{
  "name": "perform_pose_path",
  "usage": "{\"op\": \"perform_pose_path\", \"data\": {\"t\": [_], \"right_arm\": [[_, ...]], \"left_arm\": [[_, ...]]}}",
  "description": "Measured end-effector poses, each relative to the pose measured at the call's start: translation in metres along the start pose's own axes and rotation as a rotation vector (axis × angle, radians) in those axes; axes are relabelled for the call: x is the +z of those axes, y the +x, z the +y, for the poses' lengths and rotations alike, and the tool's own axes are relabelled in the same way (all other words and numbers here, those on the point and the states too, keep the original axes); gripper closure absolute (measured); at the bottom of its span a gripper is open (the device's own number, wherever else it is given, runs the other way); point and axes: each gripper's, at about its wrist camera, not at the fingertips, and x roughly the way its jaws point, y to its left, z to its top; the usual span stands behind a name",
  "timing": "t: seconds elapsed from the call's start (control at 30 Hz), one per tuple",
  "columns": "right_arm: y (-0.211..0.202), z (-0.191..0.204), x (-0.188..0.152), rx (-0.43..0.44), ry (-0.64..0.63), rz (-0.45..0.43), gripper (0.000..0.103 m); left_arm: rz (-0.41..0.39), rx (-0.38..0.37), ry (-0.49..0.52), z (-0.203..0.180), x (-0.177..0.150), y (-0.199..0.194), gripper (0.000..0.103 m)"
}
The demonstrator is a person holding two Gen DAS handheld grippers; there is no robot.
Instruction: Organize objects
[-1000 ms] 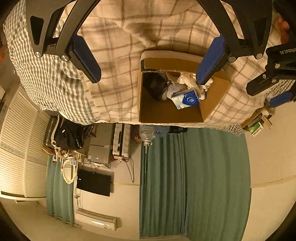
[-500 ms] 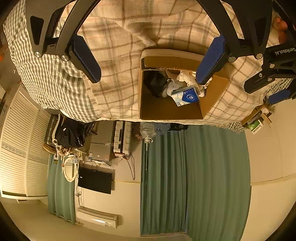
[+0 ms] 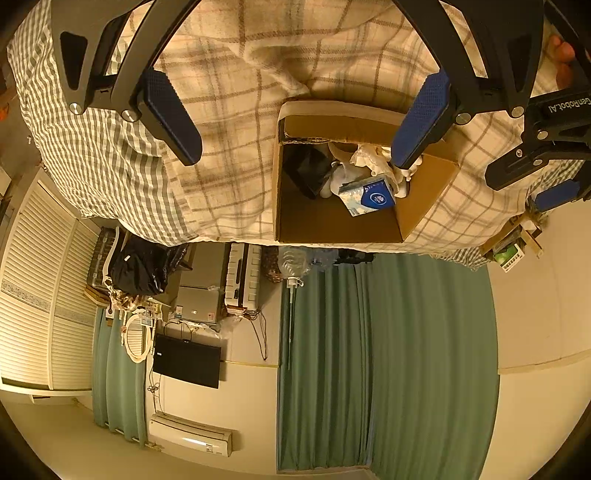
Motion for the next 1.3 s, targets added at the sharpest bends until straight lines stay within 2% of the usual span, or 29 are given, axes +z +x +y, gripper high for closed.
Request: {"op": "perform_pose_path", "data": {"t": [1.3], "right_arm": [[0.0018,-0.0005,-0.0015,-0.002,-0.001,0.010,0.000]], "left_arm": [[0.028,0.013,-0.010,0.0017,-0.0018,0.0056,0.000]]}}
